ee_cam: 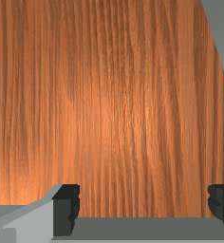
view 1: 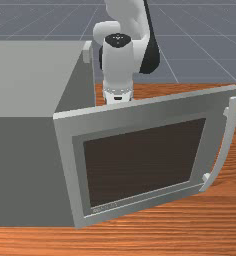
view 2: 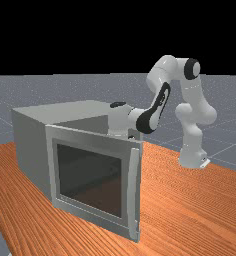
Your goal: Close the microwave
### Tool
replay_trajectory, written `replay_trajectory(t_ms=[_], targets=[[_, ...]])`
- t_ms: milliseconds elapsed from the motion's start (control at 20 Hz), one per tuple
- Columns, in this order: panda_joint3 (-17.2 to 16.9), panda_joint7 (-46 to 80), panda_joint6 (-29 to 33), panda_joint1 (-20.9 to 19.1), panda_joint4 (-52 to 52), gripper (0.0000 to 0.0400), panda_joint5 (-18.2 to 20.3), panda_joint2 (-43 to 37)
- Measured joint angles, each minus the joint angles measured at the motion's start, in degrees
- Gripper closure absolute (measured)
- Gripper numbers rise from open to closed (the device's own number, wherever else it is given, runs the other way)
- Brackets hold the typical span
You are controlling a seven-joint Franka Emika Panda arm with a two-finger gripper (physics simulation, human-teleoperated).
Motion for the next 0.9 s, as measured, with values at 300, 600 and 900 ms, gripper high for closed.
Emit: replay_trajectory(t_ms=[300,600,900], targets=[[0.0,-0.3,0.1,0.0,0.0,0.0223,0.0,0.1],[0.4,-1.0,-2.5,-0.5,0.4,0.0011,1.1,-1.7],[0.1,-0.4,-7.4,-0.2,1.8,0.0001,0.3,-5.9]])
